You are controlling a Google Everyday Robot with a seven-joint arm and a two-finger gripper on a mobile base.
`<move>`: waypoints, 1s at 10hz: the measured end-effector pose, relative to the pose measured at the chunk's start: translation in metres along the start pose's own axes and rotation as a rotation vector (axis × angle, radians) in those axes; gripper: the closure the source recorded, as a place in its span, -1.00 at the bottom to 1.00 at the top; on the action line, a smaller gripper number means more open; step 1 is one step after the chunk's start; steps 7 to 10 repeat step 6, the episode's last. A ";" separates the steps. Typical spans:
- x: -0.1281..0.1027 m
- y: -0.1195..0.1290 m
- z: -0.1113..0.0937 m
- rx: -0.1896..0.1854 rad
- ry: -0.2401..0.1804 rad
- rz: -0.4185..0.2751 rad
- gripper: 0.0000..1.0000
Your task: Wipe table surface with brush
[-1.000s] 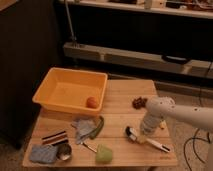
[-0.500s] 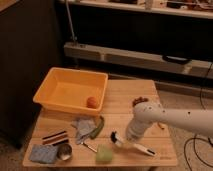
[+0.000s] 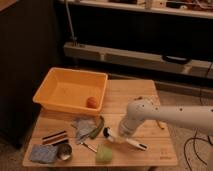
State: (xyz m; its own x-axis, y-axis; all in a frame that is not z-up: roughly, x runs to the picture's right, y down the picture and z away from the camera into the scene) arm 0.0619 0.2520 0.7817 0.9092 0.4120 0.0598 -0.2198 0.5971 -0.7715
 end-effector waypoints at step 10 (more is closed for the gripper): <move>-0.035 -0.094 -0.002 0.053 0.001 0.006 1.00</move>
